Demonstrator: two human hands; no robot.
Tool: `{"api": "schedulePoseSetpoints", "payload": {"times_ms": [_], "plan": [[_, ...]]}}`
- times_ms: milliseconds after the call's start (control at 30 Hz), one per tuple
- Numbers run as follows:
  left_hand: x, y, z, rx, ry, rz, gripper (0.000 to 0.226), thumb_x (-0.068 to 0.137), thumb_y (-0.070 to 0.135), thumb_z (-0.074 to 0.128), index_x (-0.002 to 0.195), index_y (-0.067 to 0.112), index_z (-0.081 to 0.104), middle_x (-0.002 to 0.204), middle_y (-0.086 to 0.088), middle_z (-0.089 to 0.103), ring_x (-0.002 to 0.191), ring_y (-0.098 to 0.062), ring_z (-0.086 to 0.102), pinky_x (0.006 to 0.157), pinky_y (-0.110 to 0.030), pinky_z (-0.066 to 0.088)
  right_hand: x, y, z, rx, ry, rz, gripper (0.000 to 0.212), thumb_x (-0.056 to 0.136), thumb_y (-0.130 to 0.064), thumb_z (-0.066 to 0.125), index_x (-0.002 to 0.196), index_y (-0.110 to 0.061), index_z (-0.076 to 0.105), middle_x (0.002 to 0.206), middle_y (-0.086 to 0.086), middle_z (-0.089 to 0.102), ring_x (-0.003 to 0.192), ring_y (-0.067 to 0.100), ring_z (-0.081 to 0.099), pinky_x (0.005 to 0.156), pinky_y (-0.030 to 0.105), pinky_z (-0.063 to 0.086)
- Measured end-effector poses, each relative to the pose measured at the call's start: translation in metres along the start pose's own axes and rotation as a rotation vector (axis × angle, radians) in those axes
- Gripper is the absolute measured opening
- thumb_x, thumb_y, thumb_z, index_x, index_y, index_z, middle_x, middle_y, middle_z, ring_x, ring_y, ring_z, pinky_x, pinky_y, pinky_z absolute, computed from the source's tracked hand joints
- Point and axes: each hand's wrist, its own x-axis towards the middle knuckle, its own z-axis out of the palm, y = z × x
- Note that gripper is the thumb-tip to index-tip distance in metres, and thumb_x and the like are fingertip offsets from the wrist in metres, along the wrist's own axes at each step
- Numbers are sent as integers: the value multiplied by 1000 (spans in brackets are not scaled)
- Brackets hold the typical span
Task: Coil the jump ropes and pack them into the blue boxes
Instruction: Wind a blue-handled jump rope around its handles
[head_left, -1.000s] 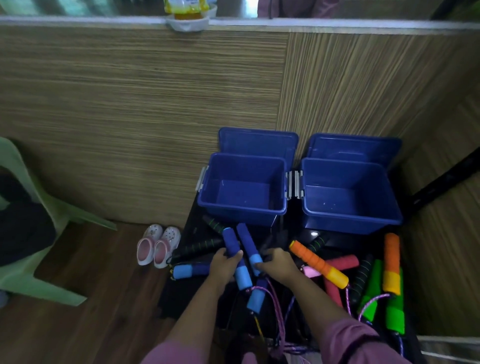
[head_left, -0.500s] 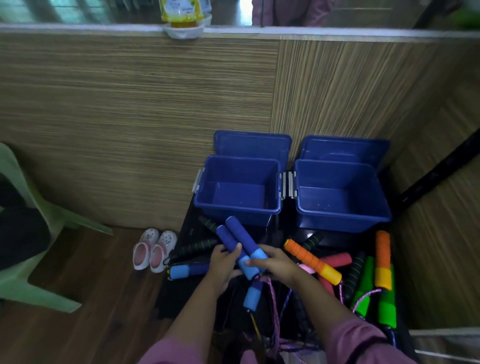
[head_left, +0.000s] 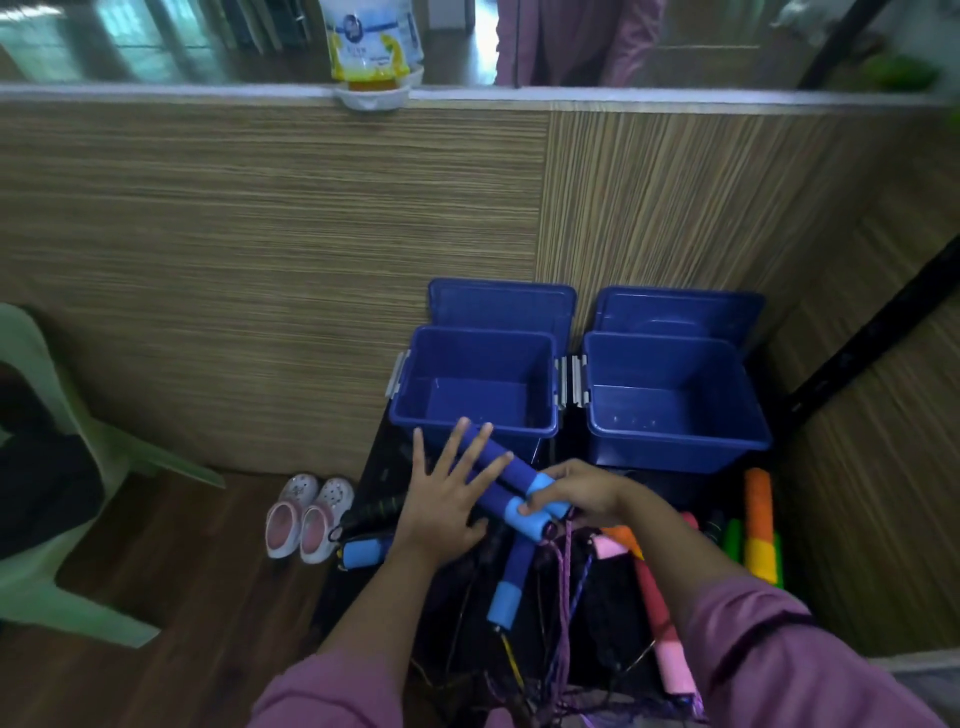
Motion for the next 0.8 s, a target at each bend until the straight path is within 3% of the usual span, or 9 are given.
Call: {"api": "schedulePoseSetpoints", "payload": {"times_ms": [100,200,300,400,467,500,600,733,800], "plan": [[15,-4,-2,133,-16,95,91,62,47,79,138,17,39,147,-10,45,138,-29,37,108,-66,14,-3,-10,-8,-50,-24,18,31,60,-8,82,89,-6,73,95,19,69,89,30,66,85,44,53],[18,-7,9,128,15,97,70,71,49,61,128,12,44,113,-7,65,104,-27,62,103,-53,27,-3,-14,-11,-33,-8,-30,46,51,-8,85,95,-4,71,96,19,67,91,31,64,92,48,49],[18,-6,8,27,-66,-72,71,69,56,43,123,10,52,92,-5,64,77,-25,60,83,-38,44,0,-13,-12,102,57,-130,66,46,-11,92,106,0,64,100,19,65,94,32,62,91,48,46],[20,-2,4,32,-143,-184,76,66,60,37,113,8,67,82,-2,60,64,-21,57,60,-31,48,2,-9,-12,148,86,-165,74,43,-7,90,110,-8,58,99,13,64,94,28,62,90,46,47],[20,0,0,15,-215,-235,81,71,63,35,127,10,59,95,-3,61,76,-24,61,65,-33,48,4,-4,-11,61,104,-172,82,40,1,86,114,-11,54,98,15,65,91,28,64,92,49,50],[20,2,-2,-10,-269,-268,80,77,63,37,139,13,46,109,-2,58,90,-25,60,74,-35,46,4,-4,-11,-9,130,-179,80,42,5,83,114,-11,53,97,16,65,88,27,64,90,49,52],[20,4,-4,-109,-356,-334,81,85,63,45,150,24,19,129,3,47,110,-23,53,86,-36,42,2,-7,-15,-160,209,-220,60,61,20,63,112,-12,56,97,15,63,85,23,60,81,40,52],[14,-3,-8,-206,-326,-325,96,67,75,24,150,29,17,127,8,49,111,-19,54,84,-33,45,1,-10,-21,-164,198,-235,47,77,22,51,116,-4,59,95,11,65,80,17,58,69,26,48],[11,-6,-7,-254,-309,-335,93,68,74,28,149,31,19,126,9,50,110,-18,56,85,-33,46,0,-11,-24,-128,210,-217,38,86,18,51,118,0,59,91,8,67,69,11,60,62,20,50]]}}
